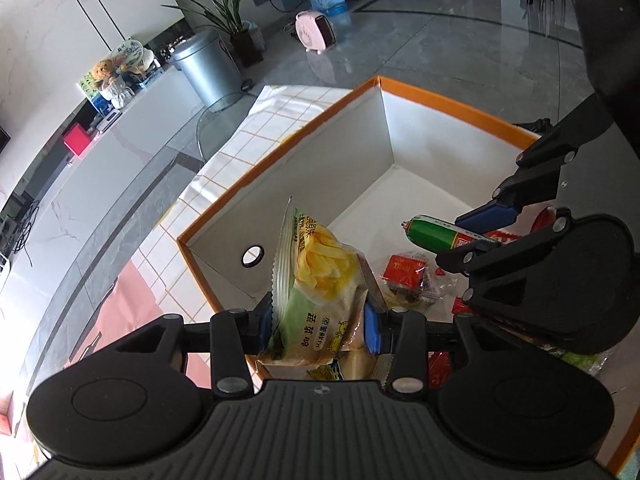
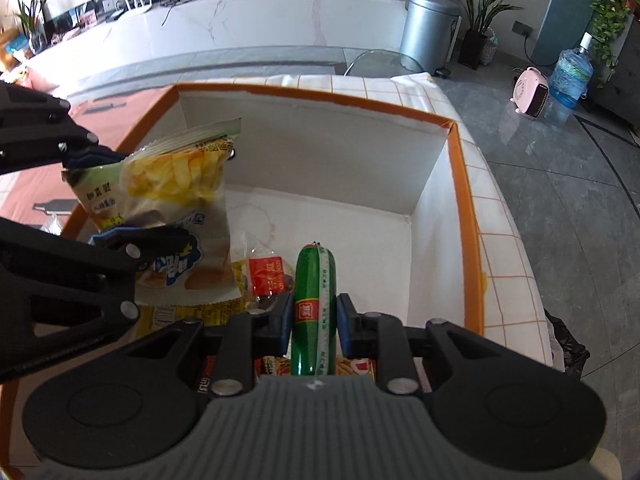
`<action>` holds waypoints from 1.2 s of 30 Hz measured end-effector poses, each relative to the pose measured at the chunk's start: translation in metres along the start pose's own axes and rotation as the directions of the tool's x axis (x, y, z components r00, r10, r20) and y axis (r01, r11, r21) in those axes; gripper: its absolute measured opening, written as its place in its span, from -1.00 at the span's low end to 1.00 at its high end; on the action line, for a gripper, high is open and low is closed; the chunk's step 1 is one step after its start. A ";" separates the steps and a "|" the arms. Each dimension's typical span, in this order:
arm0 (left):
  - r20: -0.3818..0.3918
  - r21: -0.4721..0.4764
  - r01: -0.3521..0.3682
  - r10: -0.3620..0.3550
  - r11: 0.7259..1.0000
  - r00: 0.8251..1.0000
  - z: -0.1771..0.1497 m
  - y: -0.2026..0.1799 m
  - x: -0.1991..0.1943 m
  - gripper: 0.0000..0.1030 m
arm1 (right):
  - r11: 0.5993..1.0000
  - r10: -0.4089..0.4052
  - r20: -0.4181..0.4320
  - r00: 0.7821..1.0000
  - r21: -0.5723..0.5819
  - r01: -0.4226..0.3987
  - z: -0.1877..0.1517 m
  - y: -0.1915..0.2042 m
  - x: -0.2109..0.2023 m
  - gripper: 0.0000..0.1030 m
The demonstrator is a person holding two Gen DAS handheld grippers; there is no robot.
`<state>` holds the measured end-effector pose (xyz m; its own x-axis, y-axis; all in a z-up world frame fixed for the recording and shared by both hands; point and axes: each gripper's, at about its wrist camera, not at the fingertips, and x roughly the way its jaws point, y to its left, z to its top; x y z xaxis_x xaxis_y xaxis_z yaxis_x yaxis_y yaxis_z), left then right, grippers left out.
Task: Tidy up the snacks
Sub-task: 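Lower both snacks into the orange box and open both tools, then withdraw both open tools from the box toward the white packet and egg tray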
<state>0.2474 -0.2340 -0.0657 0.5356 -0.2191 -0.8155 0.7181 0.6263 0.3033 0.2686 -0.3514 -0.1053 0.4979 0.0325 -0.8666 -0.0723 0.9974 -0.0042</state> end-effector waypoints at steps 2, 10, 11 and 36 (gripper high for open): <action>-0.011 0.004 -0.001 0.001 1.000 1.000 0.000 0.000 0.003 -0.04 | 1.000 -0.008 -0.009 1.000 -0.010 0.008 0.001 0.002 0.003 -0.62; 0.002 0.029 -0.009 0.009 1.000 1.000 0.001 -0.001 0.001 0.38 | 1.000 -0.028 -0.027 0.999 -0.012 0.027 0.001 0.004 0.005 -0.61; 0.007 0.030 -0.017 0.017 0.999 1.000 0.001 -0.001 -0.001 0.46 | 0.999 -0.032 -0.021 0.999 -0.010 0.032 0.004 0.007 0.005 -0.60; 0.228 -0.152 -0.068 0.102 0.986 0.968 -0.036 0.013 -0.130 0.50 | 0.993 -0.095 0.194 0.976 0.084 0.080 -0.027 0.036 -0.127 0.41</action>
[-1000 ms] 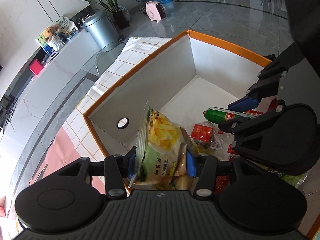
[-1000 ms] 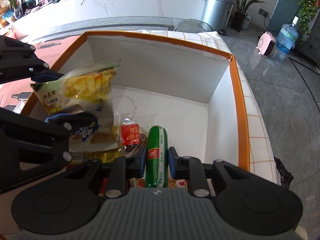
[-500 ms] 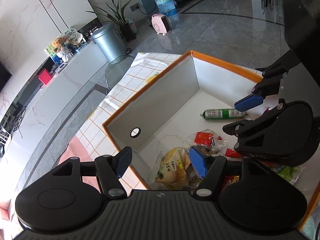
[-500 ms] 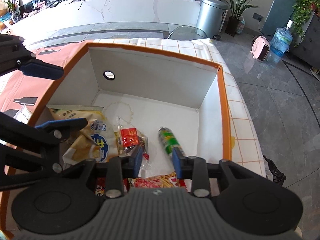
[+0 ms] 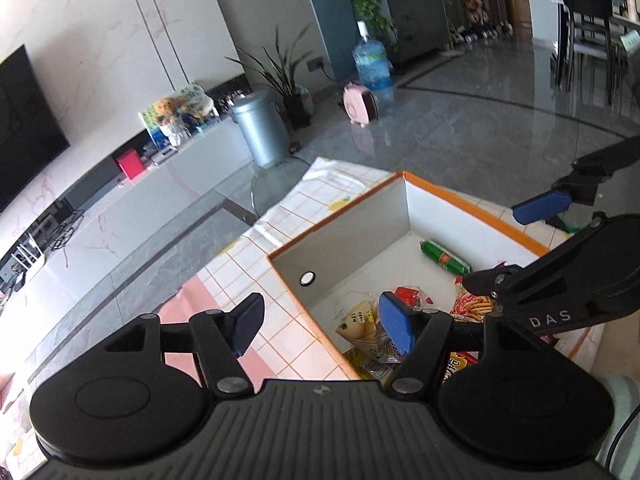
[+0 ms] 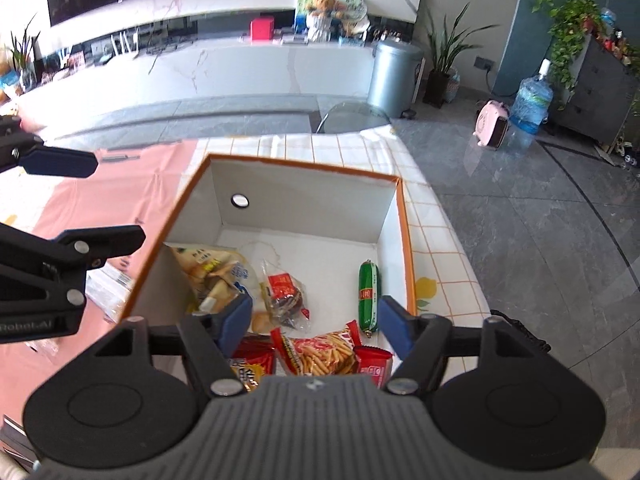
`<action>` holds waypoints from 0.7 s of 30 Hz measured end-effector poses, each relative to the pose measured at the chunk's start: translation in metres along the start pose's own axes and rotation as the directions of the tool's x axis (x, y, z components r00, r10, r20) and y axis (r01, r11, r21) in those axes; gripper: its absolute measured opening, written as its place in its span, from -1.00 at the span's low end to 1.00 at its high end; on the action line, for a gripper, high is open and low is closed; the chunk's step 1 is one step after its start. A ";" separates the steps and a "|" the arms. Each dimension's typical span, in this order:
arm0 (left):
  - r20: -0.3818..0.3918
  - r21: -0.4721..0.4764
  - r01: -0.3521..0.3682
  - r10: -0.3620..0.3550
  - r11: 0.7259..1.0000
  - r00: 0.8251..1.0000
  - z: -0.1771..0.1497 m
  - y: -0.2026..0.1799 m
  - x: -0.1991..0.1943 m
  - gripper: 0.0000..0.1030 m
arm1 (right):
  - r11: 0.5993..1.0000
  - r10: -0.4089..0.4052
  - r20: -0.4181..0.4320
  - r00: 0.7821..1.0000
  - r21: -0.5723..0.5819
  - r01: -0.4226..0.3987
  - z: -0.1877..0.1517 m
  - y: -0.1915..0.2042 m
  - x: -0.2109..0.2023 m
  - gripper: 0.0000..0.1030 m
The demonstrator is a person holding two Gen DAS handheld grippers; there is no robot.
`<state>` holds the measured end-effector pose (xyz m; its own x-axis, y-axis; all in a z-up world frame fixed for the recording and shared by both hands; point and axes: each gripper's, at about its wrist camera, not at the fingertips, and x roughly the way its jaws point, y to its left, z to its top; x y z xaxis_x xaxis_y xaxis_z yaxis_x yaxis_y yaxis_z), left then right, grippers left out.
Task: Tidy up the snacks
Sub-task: 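Withdraw both open tools from the box toward the white packet and egg tray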
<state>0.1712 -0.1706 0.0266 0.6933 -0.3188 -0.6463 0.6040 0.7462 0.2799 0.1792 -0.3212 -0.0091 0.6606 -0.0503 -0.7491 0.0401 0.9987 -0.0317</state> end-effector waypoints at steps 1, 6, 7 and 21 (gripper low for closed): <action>0.014 -0.008 -0.004 0.004 1.000 1.000 -0.003 0.000 -0.010 0.50 | 1.000 0.001 0.017 1.000 0.008 -0.001 -0.003 0.003 -0.009 0.43; 0.079 -0.063 -0.014 0.019 0.998 0.997 -0.019 0.005 -0.048 0.50 | 0.998 -0.004 0.112 0.994 0.060 -0.003 -0.023 0.022 -0.048 0.52; 0.090 -0.083 -0.017 0.024 0.996 0.996 -0.024 0.007 -0.055 0.50 | 0.997 0.000 0.127 0.992 0.073 -0.010 -0.028 0.026 -0.053 0.52; 0.078 -0.382 -0.118 0.159 0.917 0.984 -0.115 0.049 -0.105 0.62 | 0.979 0.059 0.289 0.955 0.168 -0.112 -0.089 0.103 -0.091 0.50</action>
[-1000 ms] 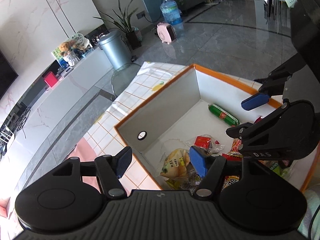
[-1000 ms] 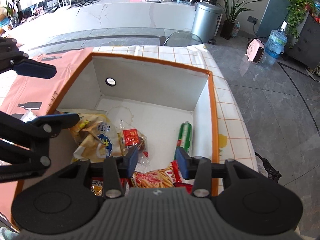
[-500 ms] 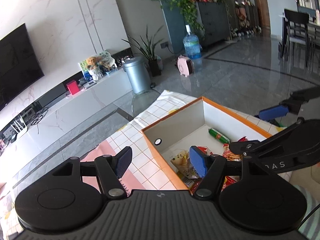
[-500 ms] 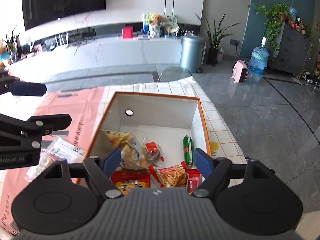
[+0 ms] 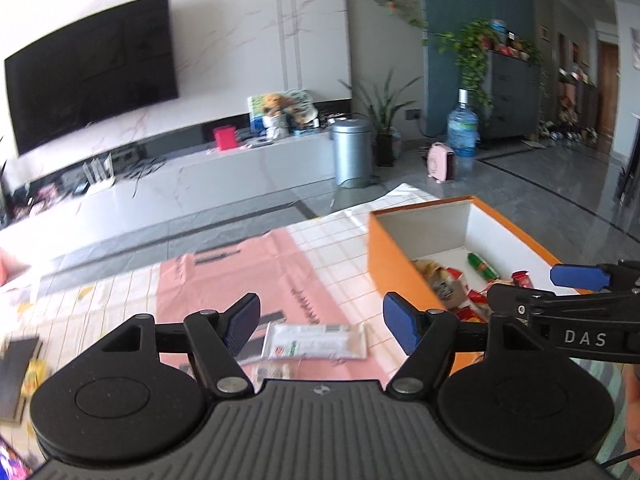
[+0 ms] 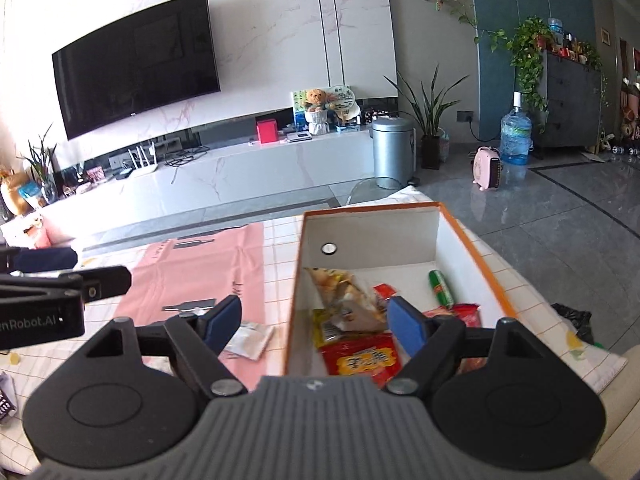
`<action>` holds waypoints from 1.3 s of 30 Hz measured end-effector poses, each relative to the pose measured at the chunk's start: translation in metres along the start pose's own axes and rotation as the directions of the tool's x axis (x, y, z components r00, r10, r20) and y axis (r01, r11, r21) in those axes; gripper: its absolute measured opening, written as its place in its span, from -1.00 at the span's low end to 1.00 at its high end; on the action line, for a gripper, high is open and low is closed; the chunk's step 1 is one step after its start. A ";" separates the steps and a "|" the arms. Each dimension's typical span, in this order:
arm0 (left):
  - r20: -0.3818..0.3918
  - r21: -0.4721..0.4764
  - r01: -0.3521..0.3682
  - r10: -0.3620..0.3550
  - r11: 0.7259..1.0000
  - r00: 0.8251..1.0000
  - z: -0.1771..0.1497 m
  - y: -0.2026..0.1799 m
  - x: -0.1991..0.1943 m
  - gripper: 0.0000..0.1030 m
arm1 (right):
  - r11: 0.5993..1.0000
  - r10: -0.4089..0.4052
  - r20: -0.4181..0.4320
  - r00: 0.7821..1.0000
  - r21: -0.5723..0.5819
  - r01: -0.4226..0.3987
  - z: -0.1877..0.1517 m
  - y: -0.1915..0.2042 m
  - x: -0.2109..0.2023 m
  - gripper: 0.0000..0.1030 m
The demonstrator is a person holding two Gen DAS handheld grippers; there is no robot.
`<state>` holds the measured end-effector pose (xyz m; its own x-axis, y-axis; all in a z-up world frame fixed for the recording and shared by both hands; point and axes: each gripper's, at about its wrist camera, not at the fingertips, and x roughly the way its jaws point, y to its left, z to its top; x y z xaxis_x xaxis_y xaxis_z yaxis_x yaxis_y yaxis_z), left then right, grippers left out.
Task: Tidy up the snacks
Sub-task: 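Withdraw both open tools from the box toward the white packet and egg tray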
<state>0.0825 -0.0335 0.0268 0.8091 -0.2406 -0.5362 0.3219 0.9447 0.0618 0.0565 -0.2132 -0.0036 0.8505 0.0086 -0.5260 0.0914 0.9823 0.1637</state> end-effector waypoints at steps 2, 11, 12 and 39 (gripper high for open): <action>-0.019 -0.050 -0.006 0.005 0.999 1.000 -0.012 0.013 -0.001 0.63 | 1.000 0.017 -0.001 1.000 -0.014 -0.017 -0.008 0.010 0.000 0.50; -0.110 -0.145 -0.032 0.016 0.989 0.994 -0.056 0.049 0.007 0.63 | 0.984 0.104 -0.037 0.994 -0.145 -0.108 -0.049 0.065 0.015 0.24; -0.116 -0.154 -0.033 0.015 0.988 0.993 -0.058 0.052 0.009 0.63 | 0.979 0.106 -0.049 0.993 -0.167 -0.113 -0.053 0.072 0.018 0.19; -0.283 -0.154 0.101 -0.142 0.983 0.949 -0.098 0.085 0.116 0.63 | 0.960 0.053 -0.259 0.964 -0.251 -0.120 -0.066 0.085 0.165 -0.33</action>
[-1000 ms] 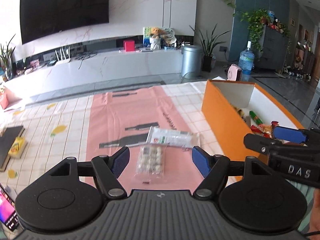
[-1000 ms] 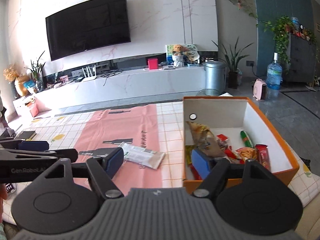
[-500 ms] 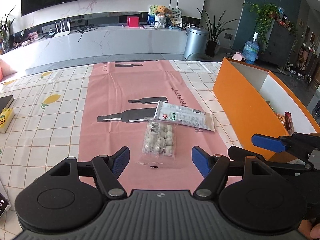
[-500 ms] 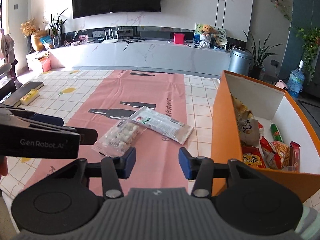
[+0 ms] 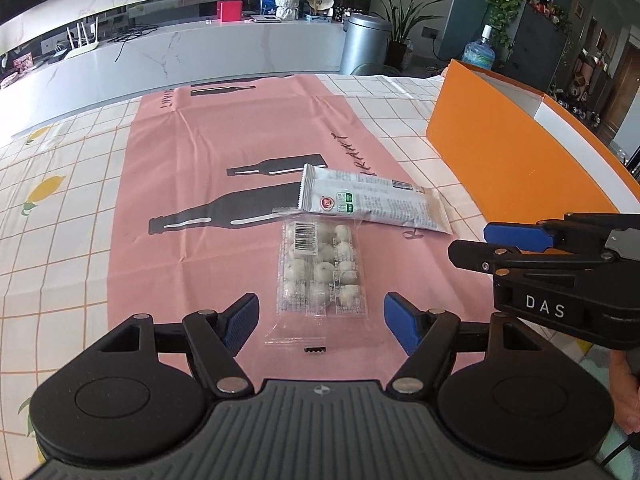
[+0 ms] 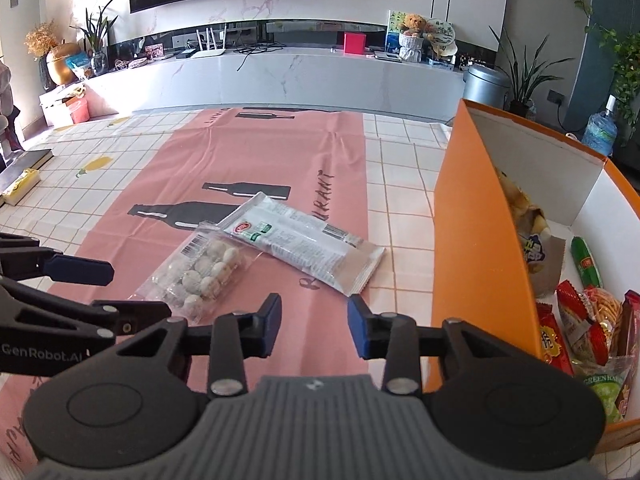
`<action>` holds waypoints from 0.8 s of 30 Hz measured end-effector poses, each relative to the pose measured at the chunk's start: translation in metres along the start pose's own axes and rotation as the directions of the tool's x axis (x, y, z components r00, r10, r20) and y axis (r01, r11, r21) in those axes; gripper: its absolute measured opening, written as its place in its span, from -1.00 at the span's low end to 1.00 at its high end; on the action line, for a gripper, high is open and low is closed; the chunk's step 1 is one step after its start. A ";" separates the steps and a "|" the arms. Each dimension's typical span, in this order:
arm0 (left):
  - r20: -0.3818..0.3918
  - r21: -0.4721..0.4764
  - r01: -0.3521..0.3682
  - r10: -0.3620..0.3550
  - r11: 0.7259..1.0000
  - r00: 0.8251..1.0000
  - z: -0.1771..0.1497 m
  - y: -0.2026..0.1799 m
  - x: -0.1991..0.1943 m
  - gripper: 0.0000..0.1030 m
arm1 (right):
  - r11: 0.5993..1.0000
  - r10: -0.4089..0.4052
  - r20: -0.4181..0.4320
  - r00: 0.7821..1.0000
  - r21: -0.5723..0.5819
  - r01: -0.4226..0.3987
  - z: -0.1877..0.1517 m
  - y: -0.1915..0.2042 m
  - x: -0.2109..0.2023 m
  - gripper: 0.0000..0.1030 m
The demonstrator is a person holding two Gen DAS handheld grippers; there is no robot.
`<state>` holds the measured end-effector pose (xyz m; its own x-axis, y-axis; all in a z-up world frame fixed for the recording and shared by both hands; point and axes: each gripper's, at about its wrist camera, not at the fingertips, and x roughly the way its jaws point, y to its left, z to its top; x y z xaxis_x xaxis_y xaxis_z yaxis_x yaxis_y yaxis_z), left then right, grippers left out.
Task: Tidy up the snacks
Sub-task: 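Withdraw both open tools from the box toward the white packet and egg tray, then close the left tool on the quail-egg tray while the right tool approaches the white packet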
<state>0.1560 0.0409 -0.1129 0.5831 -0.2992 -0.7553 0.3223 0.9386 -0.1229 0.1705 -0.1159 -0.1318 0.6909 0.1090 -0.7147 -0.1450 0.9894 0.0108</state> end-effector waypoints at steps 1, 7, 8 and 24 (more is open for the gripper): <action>0.001 0.002 0.005 -0.005 1.000 1.000 0.001 0.000 0.004 0.63 | 1.000 0.000 -0.003 1.000 -0.003 0.000 0.000 0.000 0.003 -0.33; 0.010 0.009 -0.006 0.006 1.000 1.000 0.007 -0.003 0.026 0.61 | 1.000 0.003 -0.029 1.000 0.022 -0.003 -0.001 -0.003 0.020 -0.32; 0.011 0.008 -0.008 0.008 1.000 1.000 0.008 -0.002 0.028 0.56 | 1.000 0.005 -0.028 1.000 0.026 -0.004 0.000 -0.003 0.022 -0.32; 0.009 -0.091 -0.136 0.137 0.987 0.991 0.010 0.033 0.018 0.24 | 0.998 -0.048 -0.070 0.996 0.034 0.051 0.015 -0.001 0.061 0.04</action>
<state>0.1845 0.0645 -0.1246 0.6285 -0.1693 -0.7592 0.1711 0.9822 -0.0774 0.2231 -0.1086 -0.1651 0.6457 0.0541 -0.7617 -0.0857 0.9963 -0.0019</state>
